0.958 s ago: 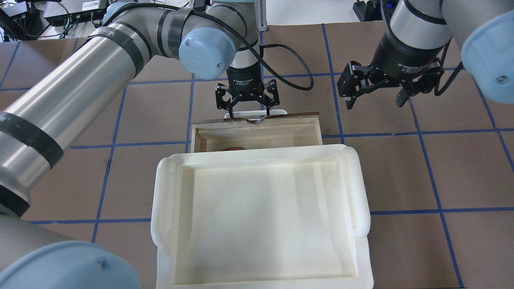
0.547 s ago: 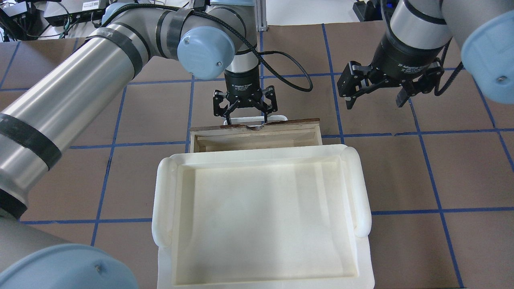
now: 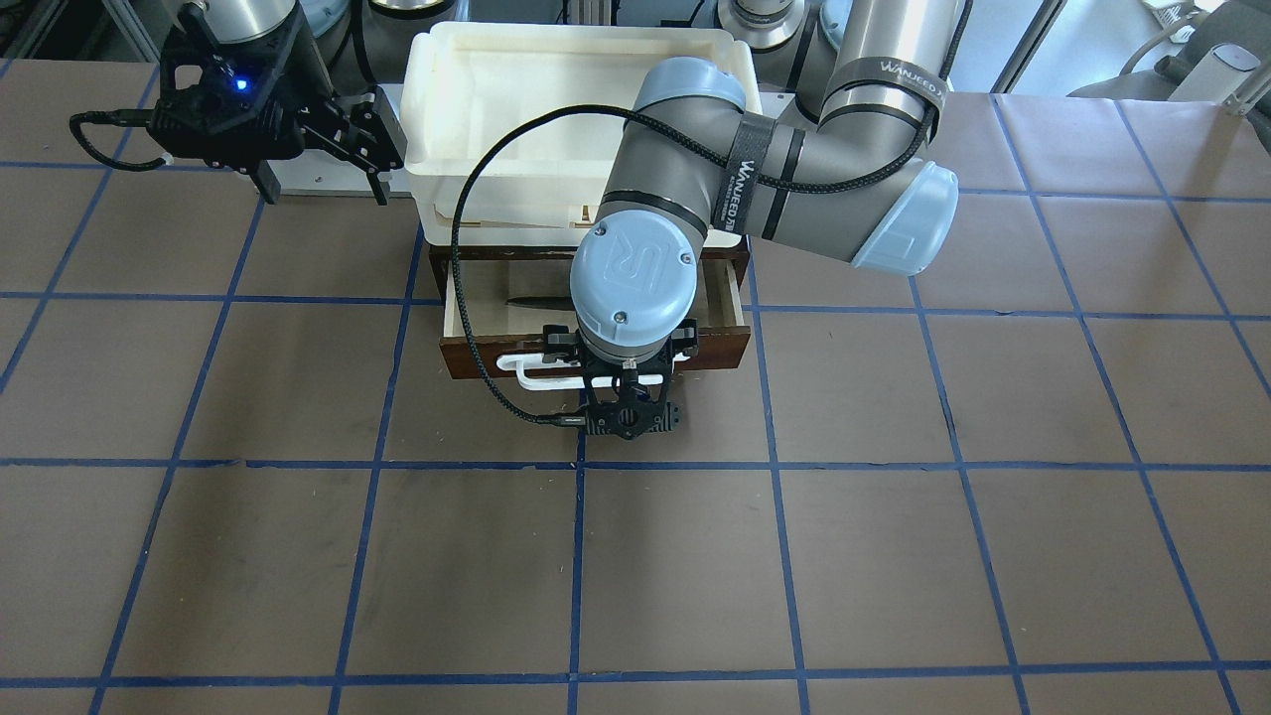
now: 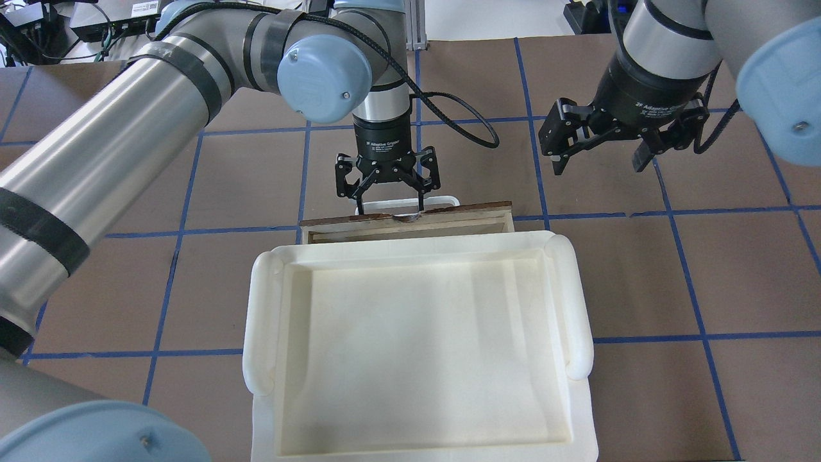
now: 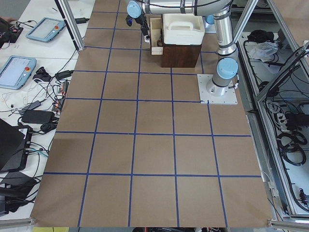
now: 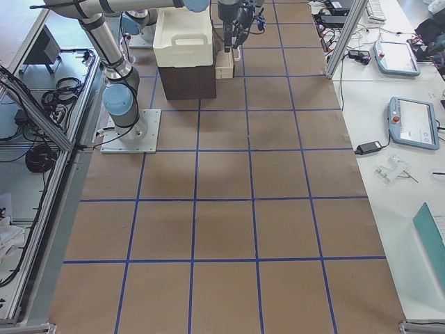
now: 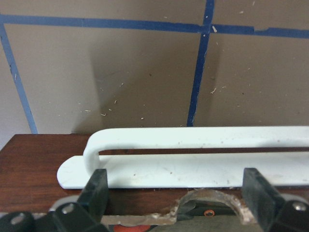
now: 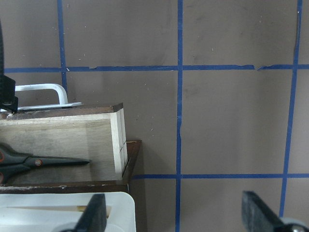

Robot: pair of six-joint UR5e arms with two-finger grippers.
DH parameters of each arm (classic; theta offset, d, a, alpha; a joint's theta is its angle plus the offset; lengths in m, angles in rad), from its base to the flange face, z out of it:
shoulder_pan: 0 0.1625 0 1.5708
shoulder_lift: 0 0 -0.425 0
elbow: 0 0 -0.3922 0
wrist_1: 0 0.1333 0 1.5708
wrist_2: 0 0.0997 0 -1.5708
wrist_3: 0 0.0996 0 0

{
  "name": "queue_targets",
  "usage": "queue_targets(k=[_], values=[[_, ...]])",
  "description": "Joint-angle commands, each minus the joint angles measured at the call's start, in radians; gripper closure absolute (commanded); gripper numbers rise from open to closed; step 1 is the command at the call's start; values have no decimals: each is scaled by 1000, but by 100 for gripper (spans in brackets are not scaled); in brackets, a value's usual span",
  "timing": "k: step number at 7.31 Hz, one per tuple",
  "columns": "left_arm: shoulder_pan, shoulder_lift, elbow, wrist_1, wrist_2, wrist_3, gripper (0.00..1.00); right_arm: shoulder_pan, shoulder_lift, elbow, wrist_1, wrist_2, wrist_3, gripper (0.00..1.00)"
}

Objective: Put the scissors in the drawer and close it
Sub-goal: 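Push the drawer front toward the tray with the left gripper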

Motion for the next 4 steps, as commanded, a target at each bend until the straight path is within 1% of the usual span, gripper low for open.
queue_targets(k=[1,4], values=[[0,11,-3,-73,-18,0,0,1,0,0,0,0,0,0],[-1,23,-30,-113,-19,0,0,1,0,0,0,0,0,0]])
